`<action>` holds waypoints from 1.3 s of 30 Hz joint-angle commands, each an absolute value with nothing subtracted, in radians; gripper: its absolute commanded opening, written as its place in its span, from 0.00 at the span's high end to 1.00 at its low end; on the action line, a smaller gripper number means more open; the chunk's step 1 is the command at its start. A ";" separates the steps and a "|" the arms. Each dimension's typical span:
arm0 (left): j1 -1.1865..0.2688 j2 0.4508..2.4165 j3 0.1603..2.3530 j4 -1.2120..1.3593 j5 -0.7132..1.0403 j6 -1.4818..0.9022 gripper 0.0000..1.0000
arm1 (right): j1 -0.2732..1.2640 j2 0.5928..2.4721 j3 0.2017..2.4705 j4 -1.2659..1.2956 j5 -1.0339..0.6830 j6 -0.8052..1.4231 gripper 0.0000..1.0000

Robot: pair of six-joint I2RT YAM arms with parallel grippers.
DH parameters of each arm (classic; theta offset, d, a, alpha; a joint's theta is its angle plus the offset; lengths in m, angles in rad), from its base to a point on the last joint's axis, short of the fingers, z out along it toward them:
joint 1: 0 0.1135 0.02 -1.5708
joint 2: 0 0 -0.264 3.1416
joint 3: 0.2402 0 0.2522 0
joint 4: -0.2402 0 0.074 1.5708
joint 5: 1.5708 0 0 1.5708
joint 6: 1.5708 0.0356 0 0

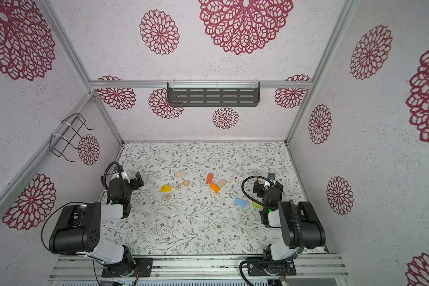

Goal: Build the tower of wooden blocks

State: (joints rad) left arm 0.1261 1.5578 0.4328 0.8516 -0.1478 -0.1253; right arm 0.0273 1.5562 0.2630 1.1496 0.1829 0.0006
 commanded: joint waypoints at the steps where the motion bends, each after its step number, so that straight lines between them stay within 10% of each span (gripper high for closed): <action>1: 0.120 1.551 0.425 0.866 -0.147 -0.120 0.03 | 0.031 1.536 0.261 1.186 0.191 0.014 0.01; 31: 0.145 1.547 0.429 0.857 -0.130 -0.143 0.03 | 0.029 1.526 0.239 1.223 0.192 0.011 0.01; 39: 0.137 1.353 0.499 0.581 -0.248 -0.183 0.03 | 0.029 1.146 0.232 0.901 0.310 0.105 0.01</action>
State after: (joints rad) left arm 0.1387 1.4490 0.4355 0.7368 -0.2043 -0.1631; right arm 0.0269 1.2709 0.1860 1.0260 0.2512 0.0437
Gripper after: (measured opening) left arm 0.974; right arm 0.989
